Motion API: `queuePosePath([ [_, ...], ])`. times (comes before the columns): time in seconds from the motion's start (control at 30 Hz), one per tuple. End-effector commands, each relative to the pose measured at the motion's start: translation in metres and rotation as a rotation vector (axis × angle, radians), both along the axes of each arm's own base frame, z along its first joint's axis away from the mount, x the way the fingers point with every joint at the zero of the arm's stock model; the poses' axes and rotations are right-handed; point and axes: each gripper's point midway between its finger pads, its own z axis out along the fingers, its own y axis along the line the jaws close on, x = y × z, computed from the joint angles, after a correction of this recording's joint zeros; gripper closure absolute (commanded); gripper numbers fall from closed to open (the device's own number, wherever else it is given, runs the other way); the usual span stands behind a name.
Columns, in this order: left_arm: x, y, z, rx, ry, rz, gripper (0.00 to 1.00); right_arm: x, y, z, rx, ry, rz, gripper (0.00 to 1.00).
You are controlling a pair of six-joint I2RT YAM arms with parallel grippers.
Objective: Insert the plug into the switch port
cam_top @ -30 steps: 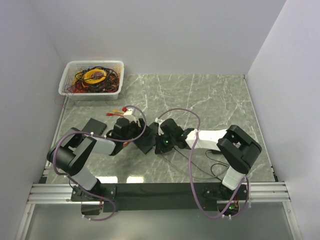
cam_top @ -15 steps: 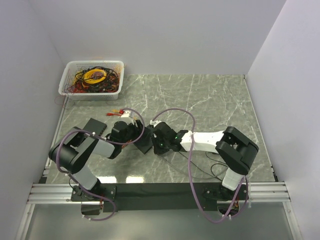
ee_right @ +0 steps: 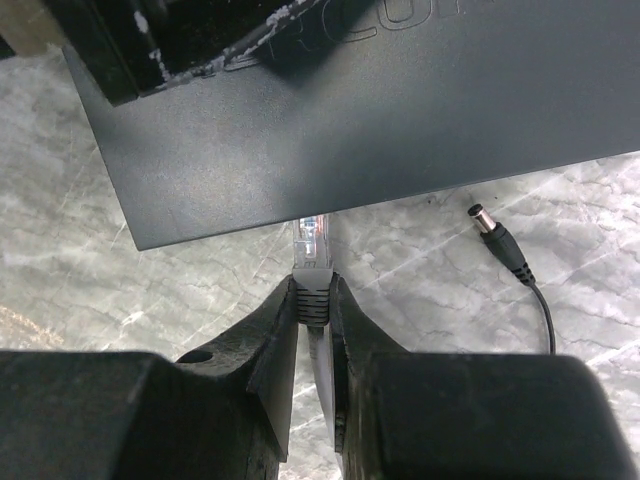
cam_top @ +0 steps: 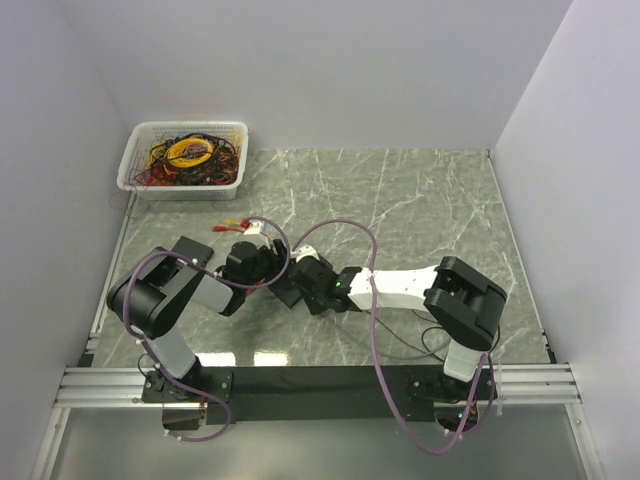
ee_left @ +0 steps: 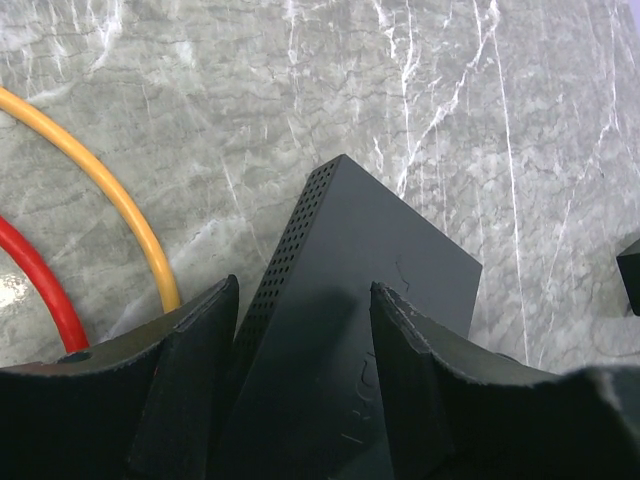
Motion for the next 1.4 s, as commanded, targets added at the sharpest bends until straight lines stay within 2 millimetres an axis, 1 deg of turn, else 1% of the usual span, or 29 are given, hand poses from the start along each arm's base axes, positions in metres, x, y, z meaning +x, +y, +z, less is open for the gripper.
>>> queuePosePath([
  [0.0,-0.006,-0.009,-0.006,-0.01,0.037,-0.04,0.39,0.017,0.014,0.016,0.016,-0.089,-0.029,1.0],
  [0.2,-0.009,-0.01,-0.011,-0.002,0.039,-0.062,0.39,0.026,0.01,0.023,0.01,-0.148,-0.068,1.0],
  [0.33,-0.017,-0.02,-0.008,-0.014,0.017,-0.147,0.39,0.03,0.007,0.028,0.003,-0.185,-0.056,1.0],
  [0.37,-0.023,-0.024,-0.008,-0.022,0.011,-0.197,0.39,0.032,0.006,0.029,-0.001,-0.194,-0.056,1.0],
  [0.4,-0.025,-0.027,-0.004,-0.031,-0.007,-0.221,0.39,0.033,0.008,0.031,0.001,-0.202,-0.051,1.0],
  [0.43,-0.028,-0.03,-0.006,-0.034,-0.007,-0.244,0.39,0.033,0.009,0.034,0.002,-0.211,-0.036,1.0],
  [0.47,-0.036,-0.035,-0.004,-0.051,-0.013,-0.301,0.39,0.033,0.01,0.036,0.006,-0.214,-0.028,1.0],
  [0.53,-0.041,-0.039,-0.003,-0.054,-0.034,-0.348,0.38,0.033,0.016,0.043,0.037,-0.224,0.004,1.0],
  [0.63,-0.049,-0.045,-0.004,-0.062,-0.057,-0.424,0.39,0.028,0.02,0.048,0.061,-0.23,0.073,1.0],
  [0.73,-0.055,-0.05,-0.005,-0.071,-0.068,-0.482,0.39,0.024,0.02,0.048,0.062,-0.233,0.116,1.0],
  [0.8,-0.059,-0.053,-0.007,-0.079,-0.06,-0.514,0.39,0.023,0.016,0.046,0.057,-0.236,0.118,1.0],
  [0.83,-0.062,-0.054,-0.01,-0.084,-0.05,-0.527,0.39,0.025,0.016,0.048,0.066,-0.247,0.112,1.0],
  [0.9,-0.062,-0.053,0.0,-0.135,-0.071,-0.538,0.39,0.024,0.013,0.048,0.08,-0.254,0.104,1.0],
  [0.93,-0.071,-0.052,0.0,-0.167,-0.05,-0.572,0.39,0.025,0.013,0.048,0.092,-0.259,0.094,1.0],
  [0.97,-0.065,-0.047,0.013,-0.22,-0.067,-0.554,0.39,0.029,0.011,0.047,0.085,-0.267,0.076,1.0],
  [1.0,-0.066,-0.045,0.019,-0.253,-0.073,-0.562,0.39,0.03,0.009,0.045,0.077,-0.268,0.068,1.0],
  [1.03,-0.071,-0.04,0.019,-0.281,-0.056,-0.563,0.38,0.032,0.008,0.044,0.076,-0.273,0.056,1.0],
  [1.07,-0.078,-0.038,0.029,-0.351,-0.028,-0.58,0.38,0.035,0.006,0.044,0.073,-0.279,0.043,1.0],
  [1.1,-0.076,-0.032,0.051,-0.399,-0.124,-0.593,0.38,0.038,0.005,0.042,0.073,-0.276,0.034,1.0],
  [1.13,-0.082,-0.029,0.052,-0.434,-0.12,-0.602,0.37,0.039,0.005,0.042,0.074,-0.275,0.027,1.0],
  [1.17,-0.092,-0.028,0.058,-0.486,-0.088,-0.644,0.37,0.04,0.004,0.042,0.072,-0.278,0.022,1.0],
  [1.23,-0.087,-0.026,0.054,-0.496,-0.061,-0.641,0.39,0.042,0.001,0.041,0.069,-0.275,0.017,1.0],
  [1.37,-0.092,-0.026,0.051,-0.486,-0.06,-0.666,0.39,0.047,0.002,0.044,0.085,-0.287,0.013,1.0],
])
